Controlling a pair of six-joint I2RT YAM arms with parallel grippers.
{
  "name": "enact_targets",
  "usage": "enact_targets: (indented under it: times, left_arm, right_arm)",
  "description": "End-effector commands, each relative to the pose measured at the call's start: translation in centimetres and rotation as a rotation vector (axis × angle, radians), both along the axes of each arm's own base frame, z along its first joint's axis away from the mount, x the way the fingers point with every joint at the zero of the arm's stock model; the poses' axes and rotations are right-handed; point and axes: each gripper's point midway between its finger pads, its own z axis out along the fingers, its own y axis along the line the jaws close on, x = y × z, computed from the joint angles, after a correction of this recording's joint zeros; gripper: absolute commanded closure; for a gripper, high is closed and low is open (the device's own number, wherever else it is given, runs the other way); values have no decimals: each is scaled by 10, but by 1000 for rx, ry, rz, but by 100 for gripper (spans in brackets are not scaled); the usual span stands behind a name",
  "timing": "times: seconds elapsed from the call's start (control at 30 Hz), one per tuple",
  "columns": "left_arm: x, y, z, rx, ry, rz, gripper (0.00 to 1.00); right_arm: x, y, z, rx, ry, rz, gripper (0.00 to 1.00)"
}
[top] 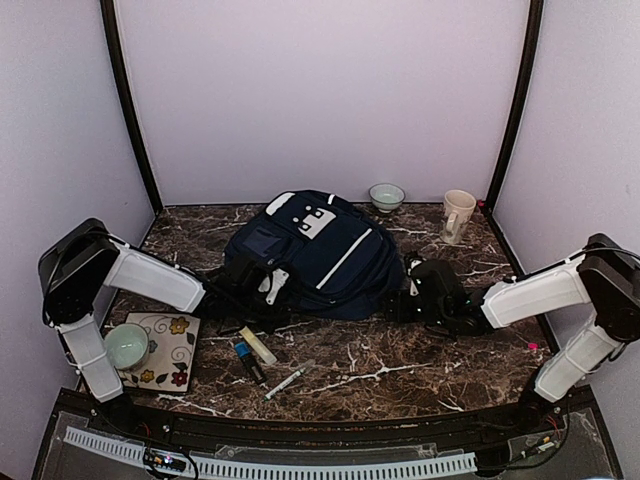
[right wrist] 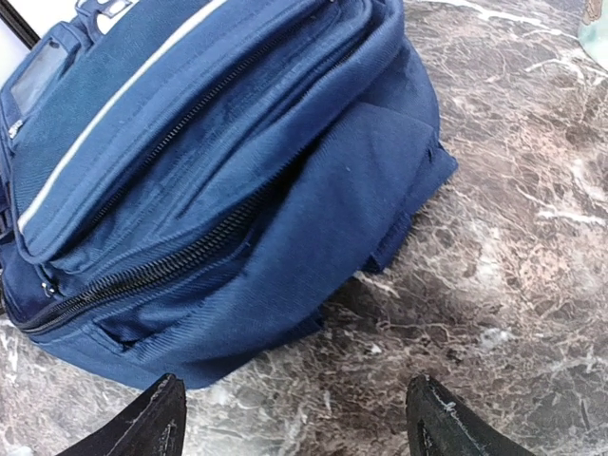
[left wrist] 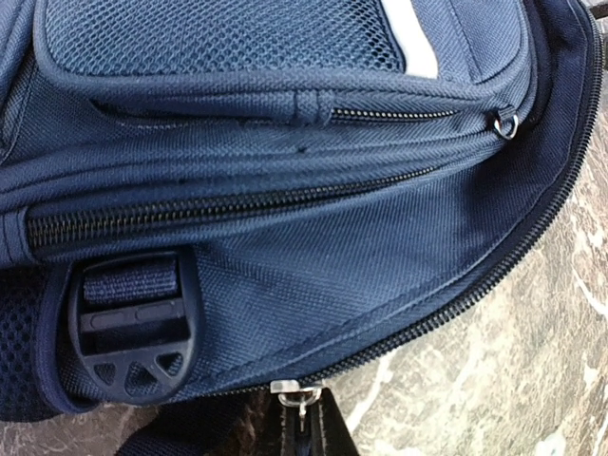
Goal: Pack the student bag
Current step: Grab the largest pocket of the student bag.
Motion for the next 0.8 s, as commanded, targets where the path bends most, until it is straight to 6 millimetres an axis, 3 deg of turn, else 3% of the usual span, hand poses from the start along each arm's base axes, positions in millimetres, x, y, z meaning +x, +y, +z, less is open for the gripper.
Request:
enact_targets:
  times: [0.0, 0.17, 0.37, 0.6, 0.77]
  left_arm:
    - [-11, 3, 5, -20, 10, -12, 100]
    - [-14, 3, 3, -27, 16, -16, 100]
    - [-15, 0, 4, -40, 17, -23, 100]
    - [-18, -1, 5, -54, 22, -27, 100]
    - [-18, -1, 7, -60, 14, -26, 100]
  right_arm:
    - [5, 2, 24, 66, -42, -22, 19]
    - [8, -6, 46, 102, -77, -77, 18]
    - [16, -28, 51, 226, -59, -185, 19]
    - [7, -35, 49, 506, -8, -145, 24]
    - [1, -23, 50, 634, 33, -79, 27]
